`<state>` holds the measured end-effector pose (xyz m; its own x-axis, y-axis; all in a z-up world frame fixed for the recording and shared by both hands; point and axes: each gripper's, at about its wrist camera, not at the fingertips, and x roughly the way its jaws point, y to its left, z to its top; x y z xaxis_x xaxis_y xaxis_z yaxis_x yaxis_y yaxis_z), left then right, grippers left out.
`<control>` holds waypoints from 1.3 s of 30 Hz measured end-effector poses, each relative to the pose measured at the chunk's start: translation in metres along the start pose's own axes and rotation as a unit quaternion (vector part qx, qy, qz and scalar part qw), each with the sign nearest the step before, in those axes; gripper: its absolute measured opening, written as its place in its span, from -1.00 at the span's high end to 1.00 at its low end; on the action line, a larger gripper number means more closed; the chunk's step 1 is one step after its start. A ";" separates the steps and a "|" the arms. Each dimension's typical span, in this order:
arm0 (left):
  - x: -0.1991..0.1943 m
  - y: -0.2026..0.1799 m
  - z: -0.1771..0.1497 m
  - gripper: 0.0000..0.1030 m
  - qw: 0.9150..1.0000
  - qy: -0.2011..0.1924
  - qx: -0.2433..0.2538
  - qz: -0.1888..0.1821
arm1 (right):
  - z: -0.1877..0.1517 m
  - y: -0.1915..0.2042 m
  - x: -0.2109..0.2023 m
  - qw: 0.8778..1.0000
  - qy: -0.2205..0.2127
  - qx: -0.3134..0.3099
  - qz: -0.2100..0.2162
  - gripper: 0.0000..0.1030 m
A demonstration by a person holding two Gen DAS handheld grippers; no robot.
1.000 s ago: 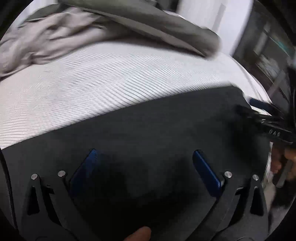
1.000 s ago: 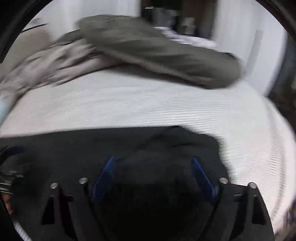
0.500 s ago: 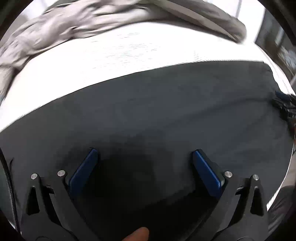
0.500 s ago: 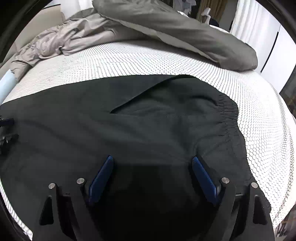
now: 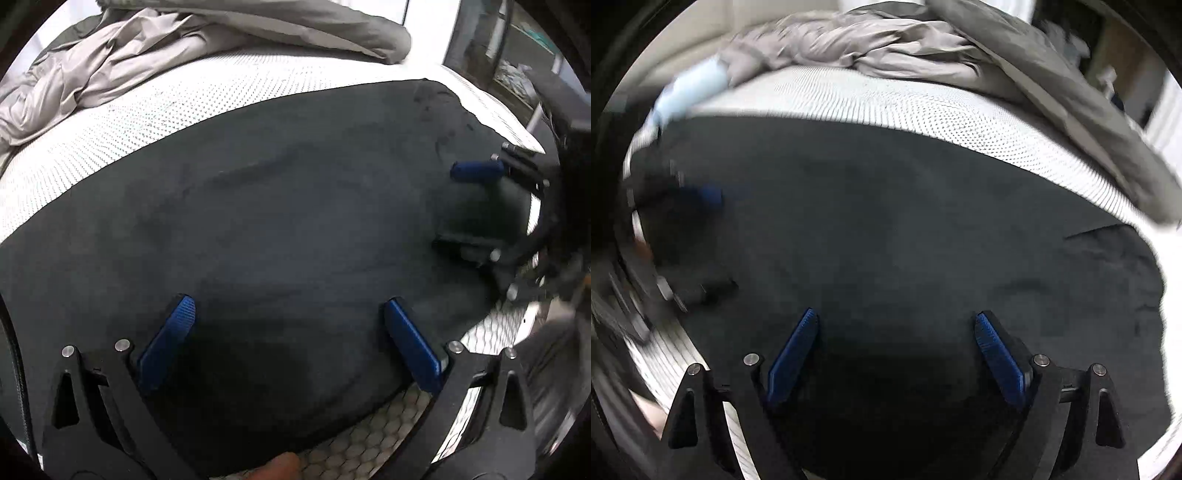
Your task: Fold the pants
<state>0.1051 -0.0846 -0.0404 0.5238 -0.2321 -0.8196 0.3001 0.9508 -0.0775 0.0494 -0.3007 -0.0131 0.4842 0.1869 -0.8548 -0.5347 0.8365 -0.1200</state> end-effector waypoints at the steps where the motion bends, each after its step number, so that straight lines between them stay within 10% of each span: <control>1: -0.002 0.006 -0.002 -0.98 1.000 0.000 -0.003 -0.001 | -0.012 -0.009 -0.008 1.000 0.002 -0.007 -0.023 -0.76; 7: -0.007 0.051 -0.011 -0.98 0.999 0.001 -0.034 0.008 | -0.089 -0.135 -0.044 0.974 0.030 0.164 -0.153 -0.86; 10: -0.009 0.065 -0.013 -0.98 0.999 0.005 -0.039 0.017 | -0.114 -0.174 -0.057 0.959 0.018 0.246 -0.140 -0.85; 16: -0.007 0.028 0.019 -0.97 0.999 -0.017 -0.043 -0.011 | -0.081 -0.133 -0.098 0.969 -0.072 0.221 -0.083 -0.86; 25: 0.031 -0.036 0.030 -0.98 0.999 0.008 0.039 -0.015 | -0.037 -0.034 -0.018 0.996 0.004 0.080 -0.051 -0.86; 29: 0.008 -0.002 0.004 -0.99 0.999 0.003 0.046 0.000 | -0.061 -0.041 -0.029 0.998 -0.001 0.041 -0.044 -0.88; 39: -0.042 0.164 -0.052 -0.99 0.987 -0.016 -0.130 0.090 | -0.106 -0.099 -0.066 0.990 0.015 0.111 -0.080 -0.92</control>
<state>0.0904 0.0916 -0.0481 0.5761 -0.0564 -0.8154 -0.0136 0.9968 -0.0785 -0.0030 -0.4504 0.0019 0.5284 0.0295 -0.8485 -0.2854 0.9474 -0.1449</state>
